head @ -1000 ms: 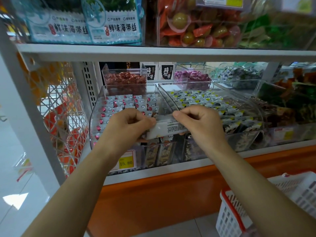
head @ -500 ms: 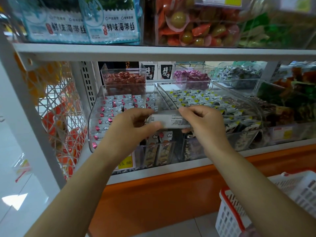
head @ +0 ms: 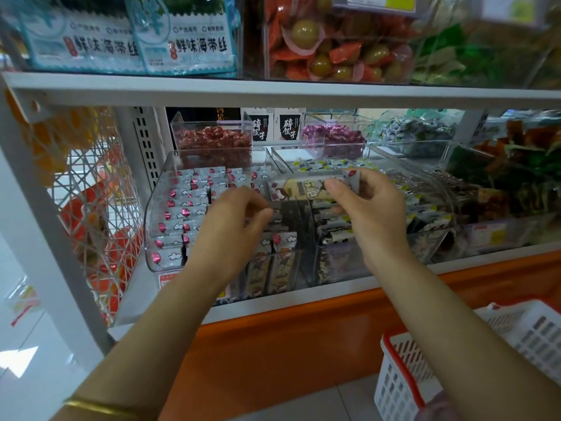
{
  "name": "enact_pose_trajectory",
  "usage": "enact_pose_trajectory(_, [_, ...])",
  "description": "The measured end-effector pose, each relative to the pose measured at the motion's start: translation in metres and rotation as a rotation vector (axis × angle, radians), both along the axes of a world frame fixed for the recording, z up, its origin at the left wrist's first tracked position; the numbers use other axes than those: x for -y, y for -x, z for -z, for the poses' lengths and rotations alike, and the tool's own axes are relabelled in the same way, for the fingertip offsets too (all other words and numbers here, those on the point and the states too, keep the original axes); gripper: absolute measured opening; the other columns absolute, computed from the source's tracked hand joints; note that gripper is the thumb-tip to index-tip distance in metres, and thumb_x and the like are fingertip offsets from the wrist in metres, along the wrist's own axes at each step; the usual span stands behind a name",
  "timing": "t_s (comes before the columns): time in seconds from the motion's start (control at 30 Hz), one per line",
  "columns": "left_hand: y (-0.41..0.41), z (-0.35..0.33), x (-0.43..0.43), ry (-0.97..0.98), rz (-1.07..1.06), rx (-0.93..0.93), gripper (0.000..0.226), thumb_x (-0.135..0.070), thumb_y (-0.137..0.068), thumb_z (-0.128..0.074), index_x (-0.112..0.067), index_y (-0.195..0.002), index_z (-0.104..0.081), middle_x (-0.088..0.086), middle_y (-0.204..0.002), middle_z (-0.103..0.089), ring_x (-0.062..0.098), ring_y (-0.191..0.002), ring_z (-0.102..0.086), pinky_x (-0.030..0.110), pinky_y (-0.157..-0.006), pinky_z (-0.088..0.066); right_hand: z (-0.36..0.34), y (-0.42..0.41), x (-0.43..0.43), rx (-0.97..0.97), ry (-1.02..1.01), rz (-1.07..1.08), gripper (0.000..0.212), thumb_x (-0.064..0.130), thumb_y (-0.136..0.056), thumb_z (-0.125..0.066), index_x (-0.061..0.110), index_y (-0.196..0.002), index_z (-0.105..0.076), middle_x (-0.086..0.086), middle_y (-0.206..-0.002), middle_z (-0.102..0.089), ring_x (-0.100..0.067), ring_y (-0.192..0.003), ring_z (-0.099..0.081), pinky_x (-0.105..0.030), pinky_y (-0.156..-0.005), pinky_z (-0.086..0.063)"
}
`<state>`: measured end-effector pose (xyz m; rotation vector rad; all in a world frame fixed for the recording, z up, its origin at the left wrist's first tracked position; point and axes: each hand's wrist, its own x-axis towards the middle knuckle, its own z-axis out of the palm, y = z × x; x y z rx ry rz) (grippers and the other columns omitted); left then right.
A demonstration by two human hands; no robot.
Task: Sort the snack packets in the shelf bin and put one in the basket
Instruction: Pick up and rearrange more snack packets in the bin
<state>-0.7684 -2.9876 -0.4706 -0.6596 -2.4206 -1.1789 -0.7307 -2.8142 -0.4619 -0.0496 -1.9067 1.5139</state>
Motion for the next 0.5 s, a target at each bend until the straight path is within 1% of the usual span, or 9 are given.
enact_pose_trajectory(0.03, [0.001,0.002,-0.002,0.096,0.017,-0.023,0.012,-0.022,-0.093,-0.053,-0.017,-0.094,-0.063,-0.008,-0.084,-0.053,0.01,-0.078,-0.052,0.029,-0.072,-0.044,0.0,0.0,-0.001,0.0,0.007,0.002,0.017,0.017,-0.088,-0.065,0.002,-0.088,-0.059,-0.012,-0.084,-0.062,-0.014,-0.068,-0.062,-0.024,-0.064,-0.057])
enact_pose_trajectory(0.1, [0.004,0.006,-0.005,0.241,0.043,-0.018,0.018,-0.024,-0.094,-0.05,-0.018,-0.087,-0.065,-0.008,-0.081,-0.054,0.015,-0.081,-0.051,0.041,-0.085,-0.043,0.001,0.001,-0.002,0.002,0.008,-0.009,0.014,0.017,-0.088,-0.065,0.004,-0.09,-0.059,-0.008,-0.085,-0.062,-0.012,-0.07,-0.062,-0.017,-0.063,-0.055])
enact_pose_trajectory(0.13, [0.005,0.007,-0.005,0.277,0.045,-0.015,0.02,-0.026,-0.094,-0.05,-0.02,-0.084,-0.065,-0.008,-0.08,-0.055,0.015,-0.082,-0.05,0.044,-0.09,-0.04,0.002,0.001,-0.003,0.005,0.001,-0.01,0.014,0.017,-0.088,-0.065,0.004,-0.089,-0.059,-0.007,-0.084,-0.062,-0.012,-0.071,-0.062,-0.016,-0.063,-0.054])
enact_pose_trajectory(0.2, [0.007,0.009,-0.006,0.32,0.021,-0.015,0.021,-0.029,-0.093,-0.051,-0.021,-0.079,-0.064,-0.007,-0.08,-0.058,0.015,-0.083,-0.048,0.044,-0.095,-0.03,0.002,0.001,-0.002,0.013,-0.005,-0.012,0.014,0.018,-0.088,-0.065,0.005,-0.087,-0.06,-0.004,-0.082,-0.062,-0.009,-0.071,-0.063,-0.018,-0.065,-0.055])
enact_pose_trajectory(0.27, [0.009,0.01,-0.007,0.356,-0.016,-0.004,0.022,-0.031,-0.092,-0.052,-0.02,-0.078,-0.064,-0.006,-0.083,-0.058,0.015,-0.087,-0.046,0.043,-0.097,-0.026,0.002,0.001,-0.002,0.023,-0.004,-0.009,0.012,0.019,-0.087,-0.066,0.008,-0.087,-0.06,-0.002,-0.081,-0.063,-0.009,-0.073,-0.063,-0.026,-0.068,-0.057])
enact_pose_trajectory(0.33, [0.011,0.008,-0.007,0.379,-0.024,0.023,0.021,-0.032,-0.091,-0.051,-0.022,-0.077,-0.063,-0.007,-0.084,-0.058,0.016,-0.09,-0.045,0.045,-0.097,-0.028,0.0,0.001,-0.002,0.038,-0.03,-0.013,0.011,0.02,-0.087,-0.066,0.012,-0.086,-0.06,-0.008,-0.085,-0.063,-0.02,-0.082,-0.064,-0.04,-0.075,-0.057])
enact_pose_trajectory(0.37, [0.011,0.006,-0.006,0.383,-0.011,0.038,0.02,-0.032,-0.09,-0.052,-0.024,-0.075,-0.061,-0.008,-0.084,-0.057,0.017,-0.091,-0.046,0.045,-0.096,-0.03,0.0,0.001,-0.002,0.047,-0.048,-0.021,0.01,0.021,-0.087,-0.066,0.014,-0.086,-0.059,-0.01,-0.088,-0.062,-0.026,-0.085,-0.063,-0.044,-0.077,-0.055])
enact_pose_trajectory(0.43, [0.011,0.003,-0.004,0.383,0.032,0.072,0.019,-0.032,-0.089,-0.053,-0.028,-0.071,-0.058,-0.008,-0.081,-0.056,0.019,-0.09,-0.048,0.046,-0.094,-0.036,-0.001,0.0,0.001,0.055,-0.077,-0.032,0.011,0.022,-0.087,-0.066,0.019,-0.091,-0.057,-0.009,-0.09,-0.061,-0.026,-0.087,-0.062,-0.044,-0.076,-0.054])
enact_pose_trajectory(0.5, [0.012,0.001,0.0,0.371,0.083,0.116,0.017,-0.032,-0.088,-0.056,-0.028,-0.072,-0.06,-0.008,-0.081,-0.059,0.019,-0.087,-0.052,0.048,-0.092,-0.04,-0.003,0.0,0.002,0.041,-0.124,-0.025,0.016,0.023,-0.086,-0.067,0.018,-0.095,-0.055,-0.006,-0.088,-0.059,-0.021,-0.082,-0.06,-0.036,-0.073,-0.054])
